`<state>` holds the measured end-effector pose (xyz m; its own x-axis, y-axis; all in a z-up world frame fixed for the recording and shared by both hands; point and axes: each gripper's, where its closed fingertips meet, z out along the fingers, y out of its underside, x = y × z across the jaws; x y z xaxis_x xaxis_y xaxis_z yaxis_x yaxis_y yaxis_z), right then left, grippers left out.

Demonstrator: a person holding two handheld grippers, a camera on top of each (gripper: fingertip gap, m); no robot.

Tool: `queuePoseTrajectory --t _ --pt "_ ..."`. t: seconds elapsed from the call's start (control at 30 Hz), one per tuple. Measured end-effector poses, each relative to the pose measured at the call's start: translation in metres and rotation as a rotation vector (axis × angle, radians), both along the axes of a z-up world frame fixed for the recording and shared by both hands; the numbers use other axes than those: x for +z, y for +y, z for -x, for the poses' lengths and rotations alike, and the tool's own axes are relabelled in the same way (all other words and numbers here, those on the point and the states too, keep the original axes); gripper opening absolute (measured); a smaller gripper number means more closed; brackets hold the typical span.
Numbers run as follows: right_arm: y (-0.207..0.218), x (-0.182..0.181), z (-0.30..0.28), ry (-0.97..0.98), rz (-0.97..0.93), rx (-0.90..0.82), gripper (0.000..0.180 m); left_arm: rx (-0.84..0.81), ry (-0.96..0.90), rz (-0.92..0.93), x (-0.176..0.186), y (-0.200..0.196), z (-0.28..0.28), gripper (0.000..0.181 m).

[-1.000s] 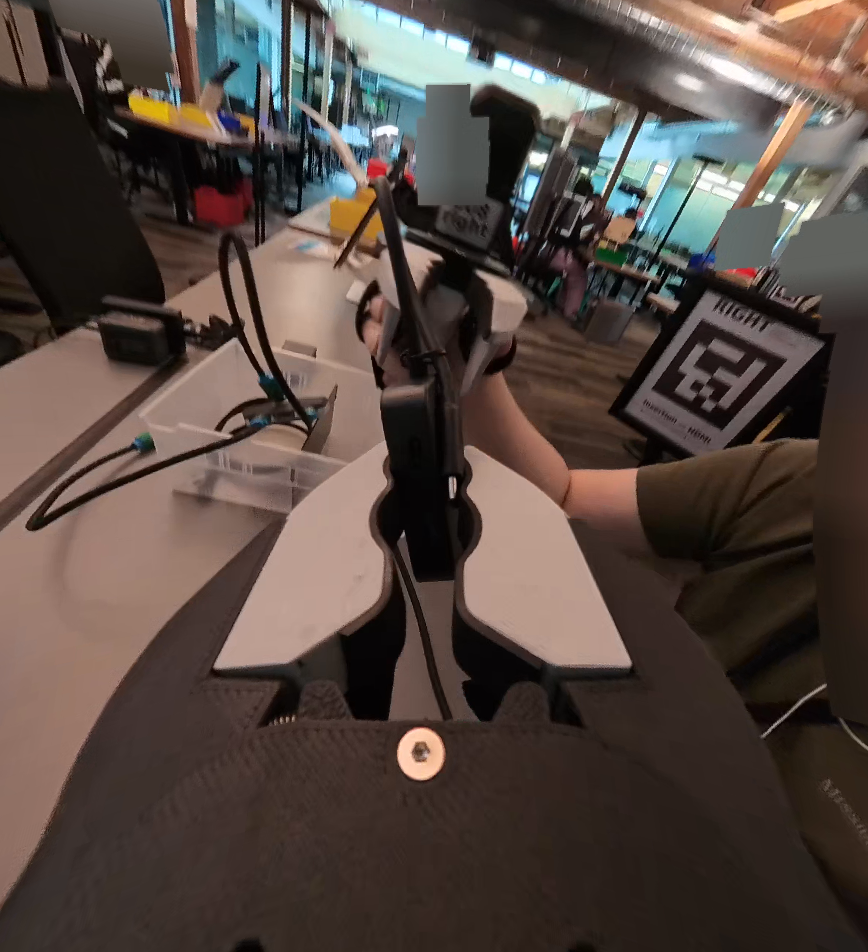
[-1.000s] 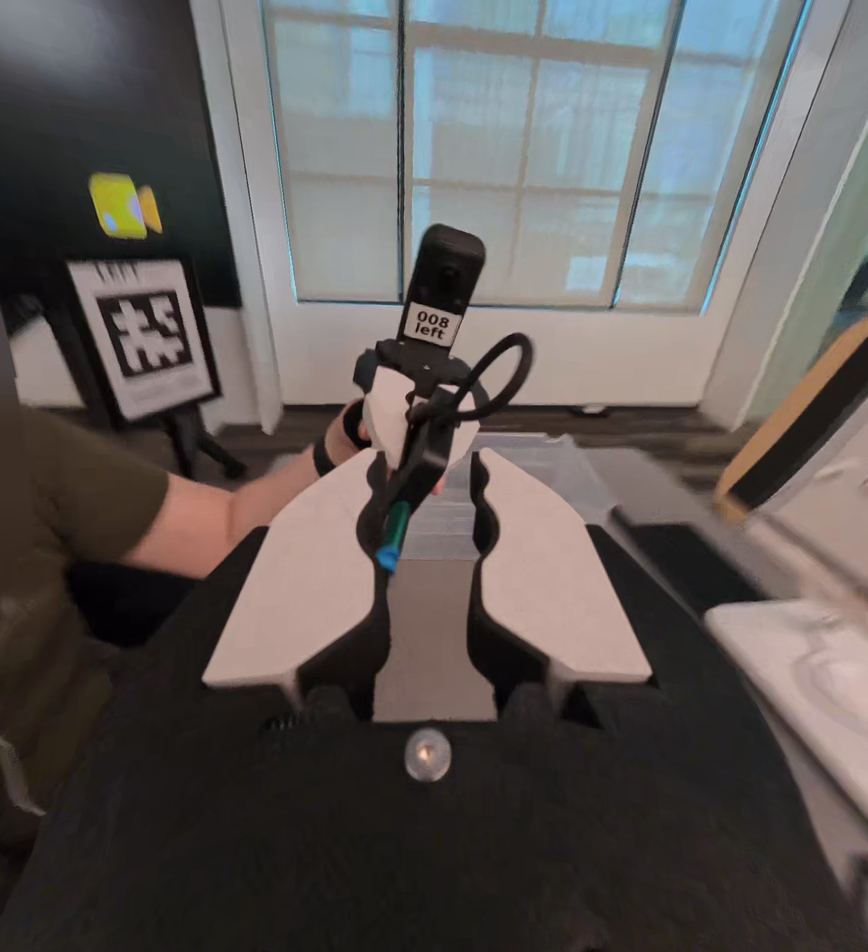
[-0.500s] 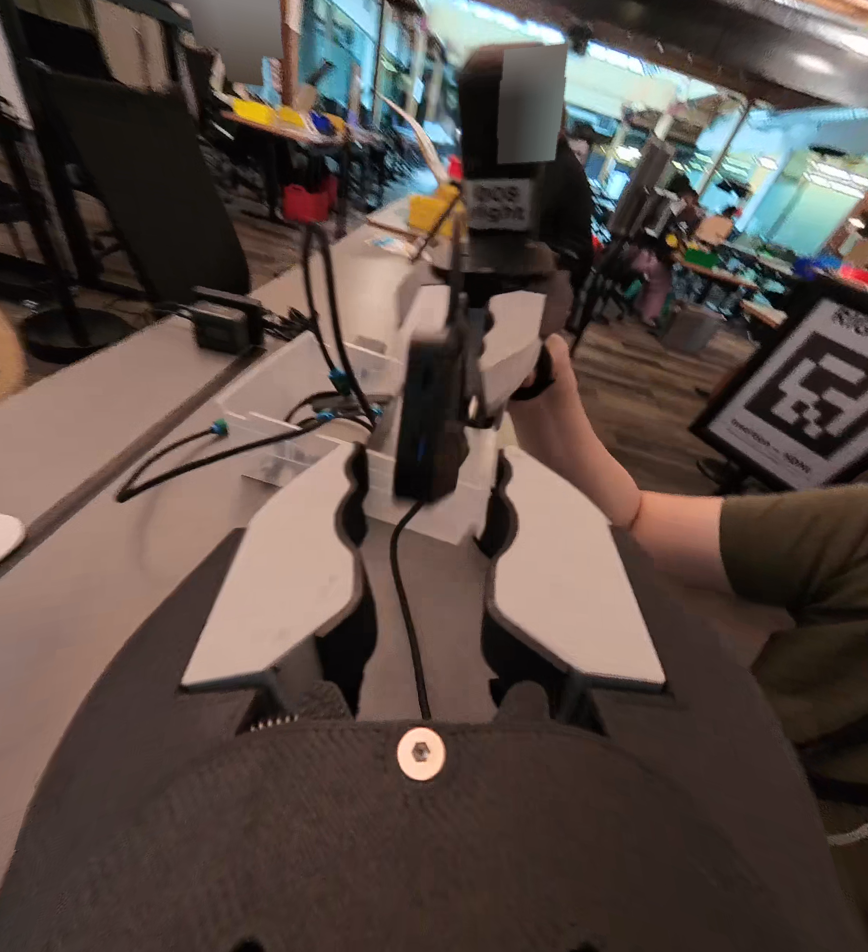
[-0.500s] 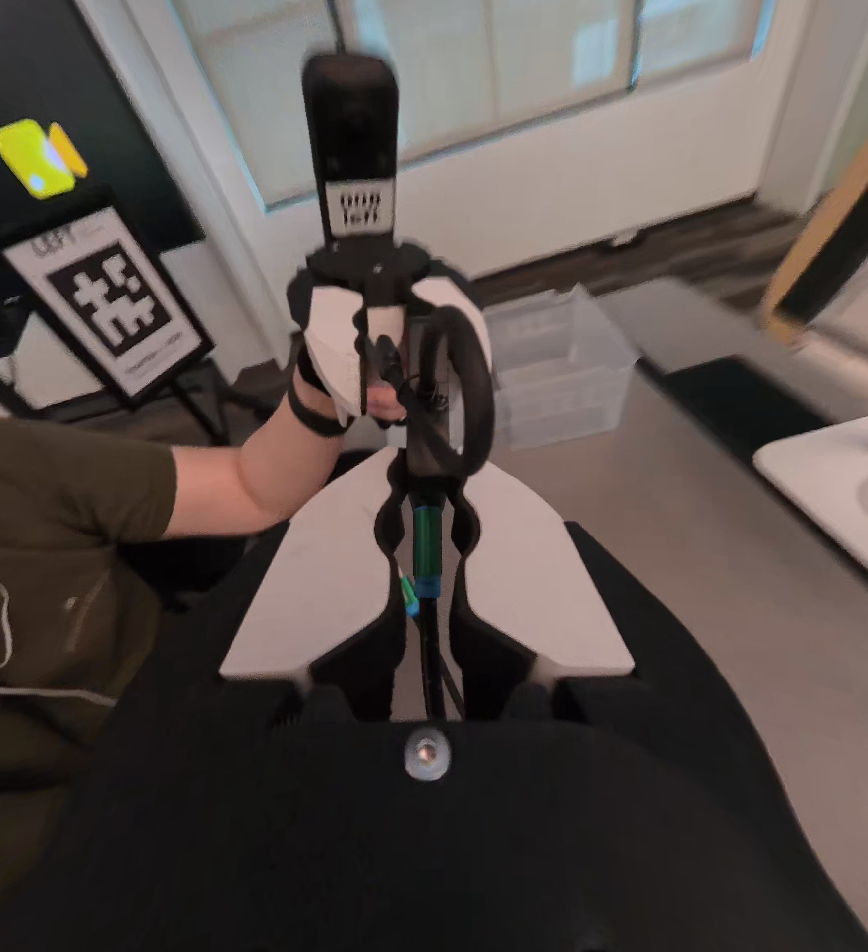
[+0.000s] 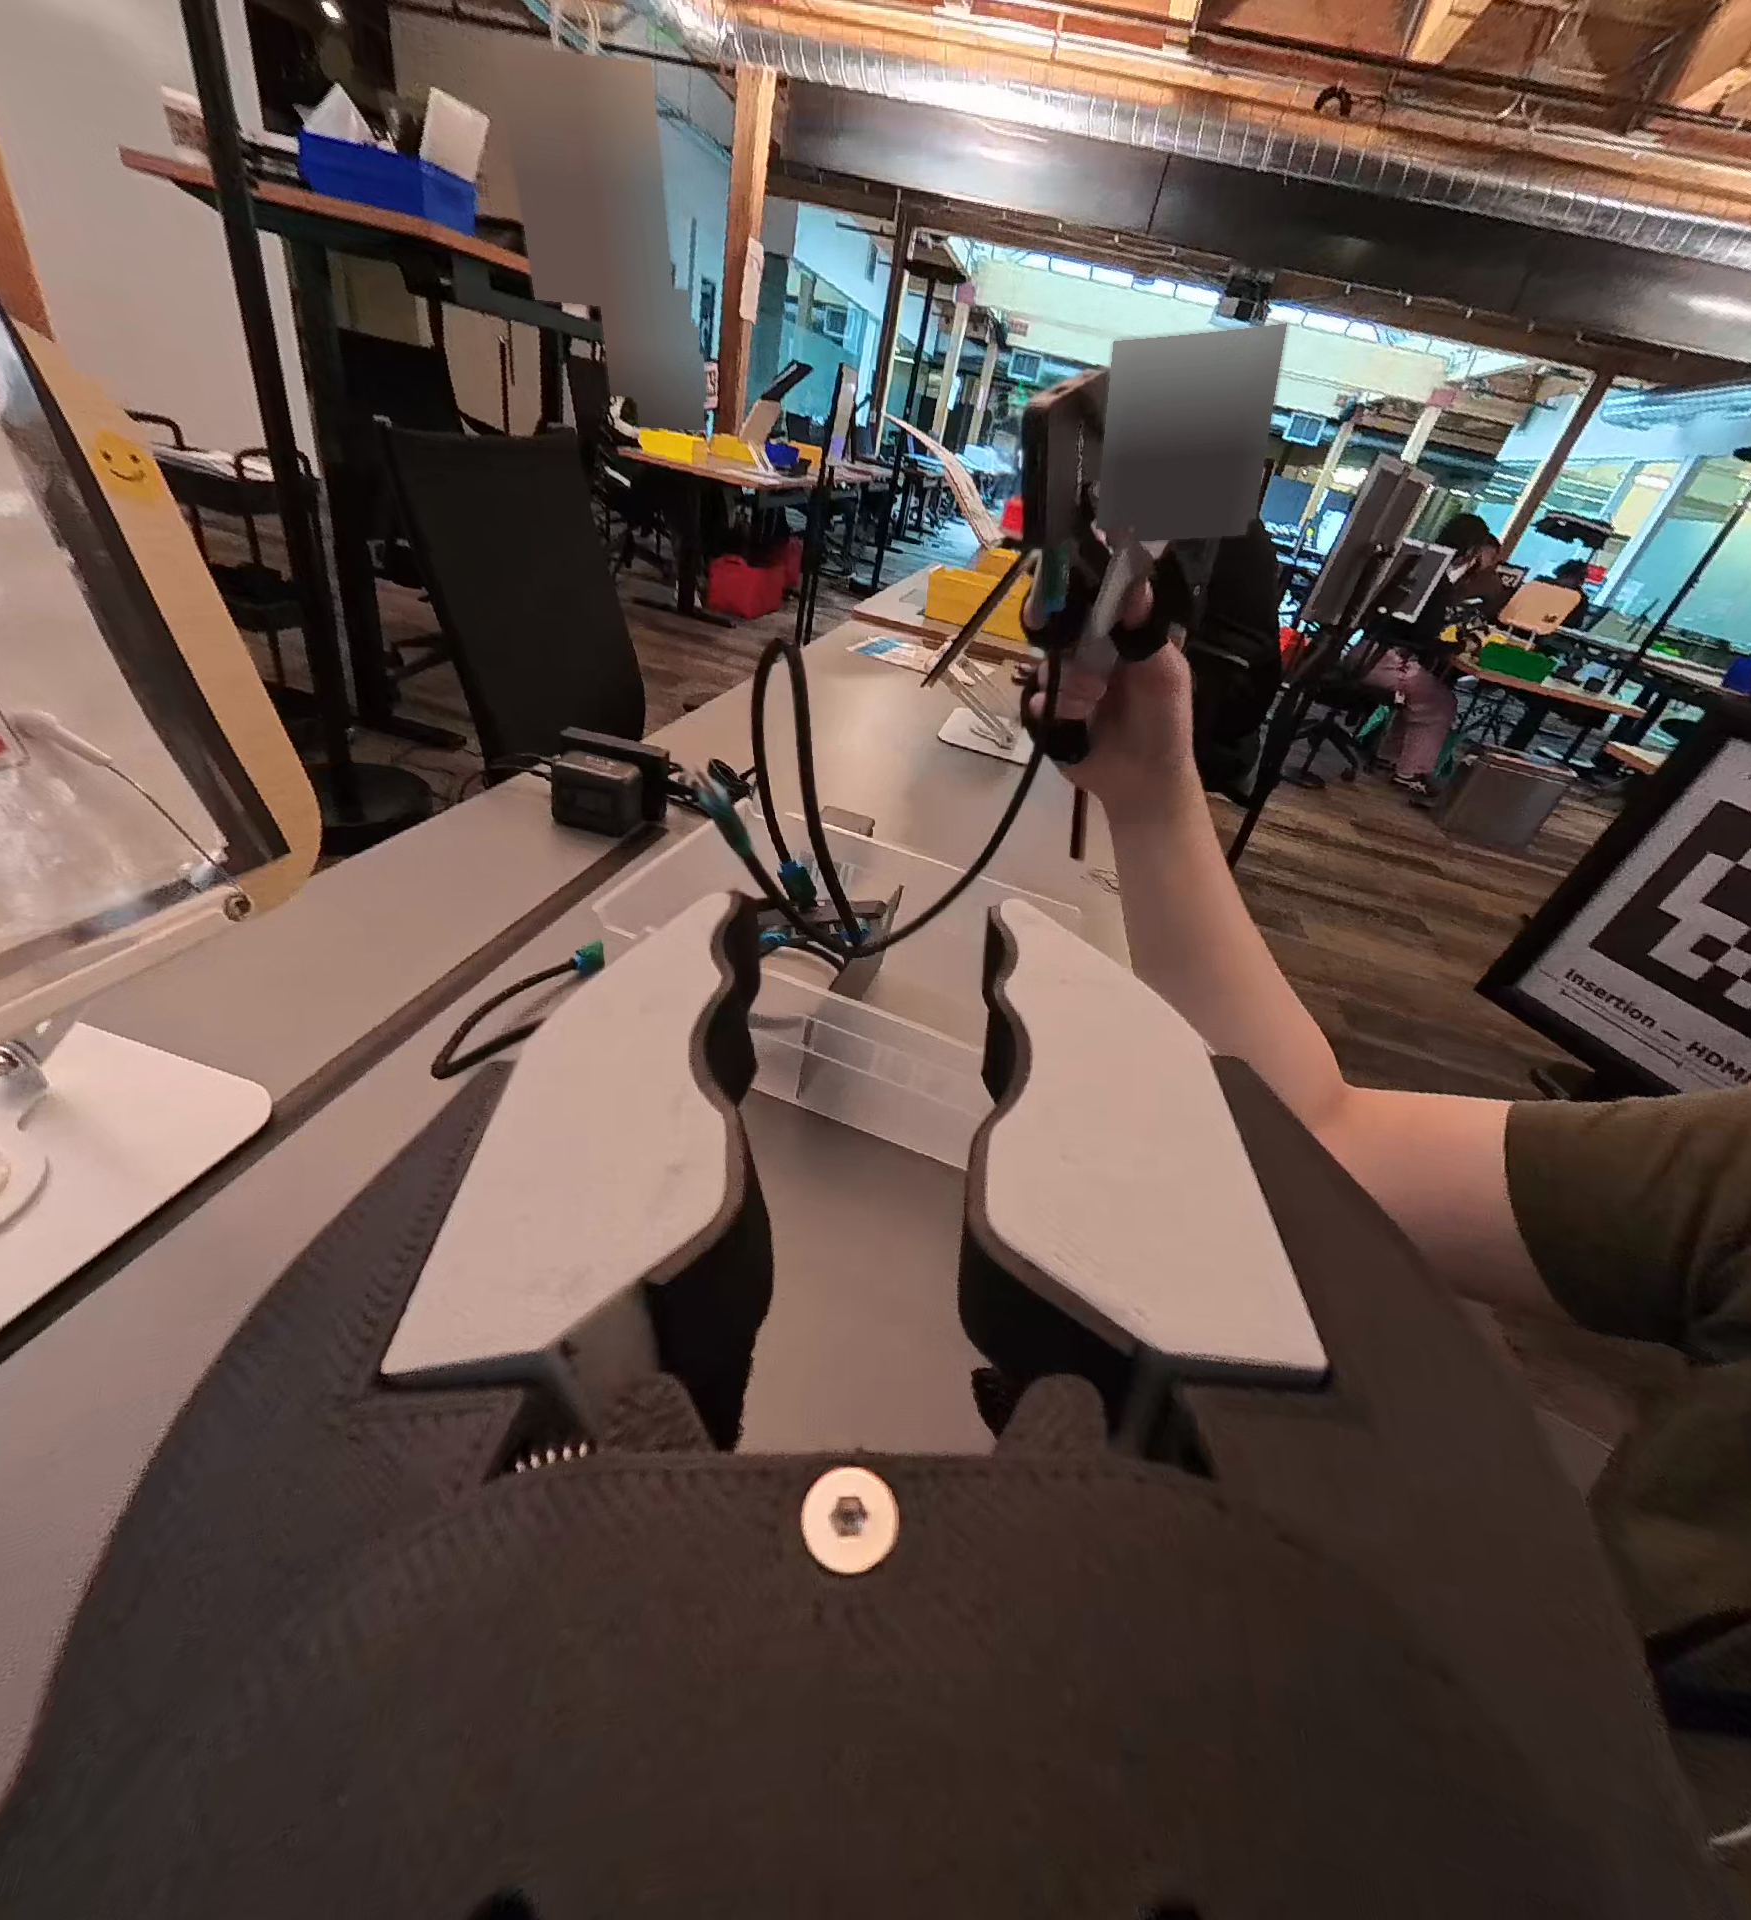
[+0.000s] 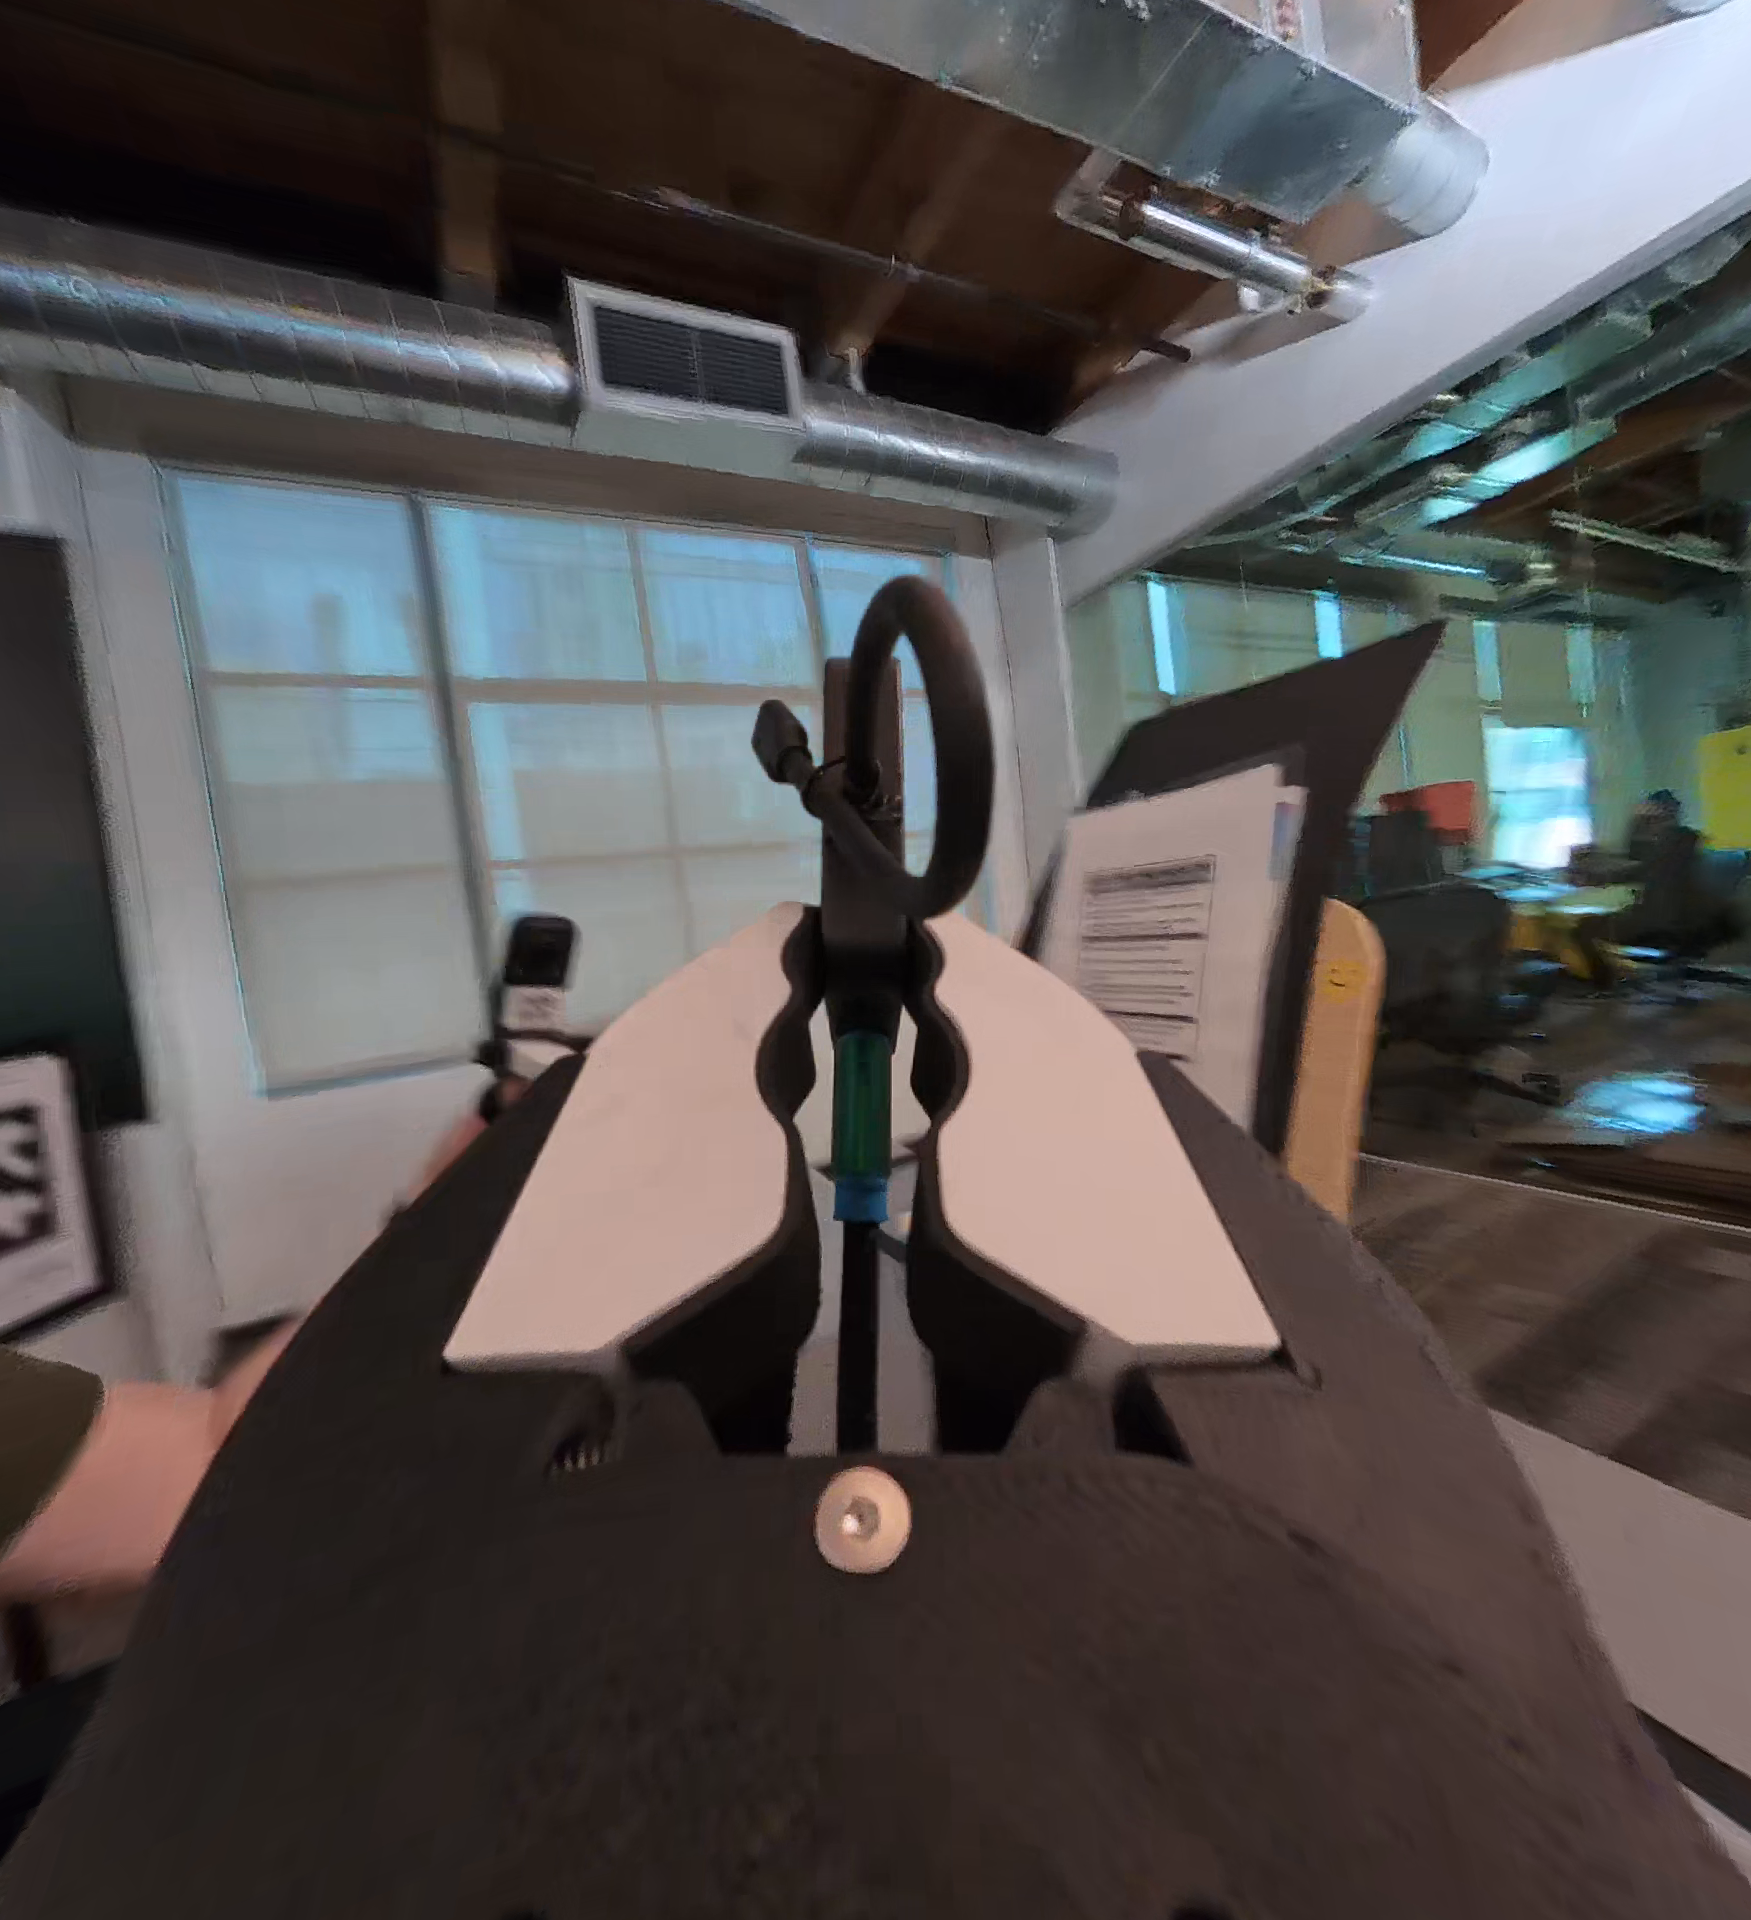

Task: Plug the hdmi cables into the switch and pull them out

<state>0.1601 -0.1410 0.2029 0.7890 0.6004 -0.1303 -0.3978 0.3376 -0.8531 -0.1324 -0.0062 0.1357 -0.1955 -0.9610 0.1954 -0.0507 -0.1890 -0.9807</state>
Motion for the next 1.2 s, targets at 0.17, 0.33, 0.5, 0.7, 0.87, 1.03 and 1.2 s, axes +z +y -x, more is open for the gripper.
queuePoseTrajectory --t 0.17,0.33,0.5,0.7,0.87,1.03,1.2 --pt "-0.035 -0.02 0.003 -0.171 0.168 -0.017 0.015 -0.014 0.029 0.016 -0.006 -0.001 -0.003 0.04" --pt "-0.079 -0.002 -0.021 -0.136 0.097 -0.24 0.015 -0.024 0.036 0.024 -0.008 -0.002 -0.004 0.039" --pt "-0.107 0.038 -0.017 -0.211 -0.16 -0.516 0.015 -0.039 0.058 0.029 -0.014 -0.005 -0.009 0.037" --pt "-0.073 0.035 -0.047 -0.214 -0.204 -0.848 0.015 -0.058 0.086 0.025 -0.021 -0.009 -0.014 0.036" --pt "0.003 0.001 -0.037 -0.314 -0.03 -0.706 0.015 -0.064 0.094 0.02 -0.023 -0.01 -0.015 0.035" --pt "0.063 -0.047 -0.001 -0.479 0.07 -0.388 0.015 -0.076 0.087 0.024 -0.021 -0.012 -0.014 0.035" --pt "0.106 -0.114 0.001 -0.604 0.231 -0.278 0.015 -0.094 0.098 0.012 -0.023 -0.017 -0.016 0.035"
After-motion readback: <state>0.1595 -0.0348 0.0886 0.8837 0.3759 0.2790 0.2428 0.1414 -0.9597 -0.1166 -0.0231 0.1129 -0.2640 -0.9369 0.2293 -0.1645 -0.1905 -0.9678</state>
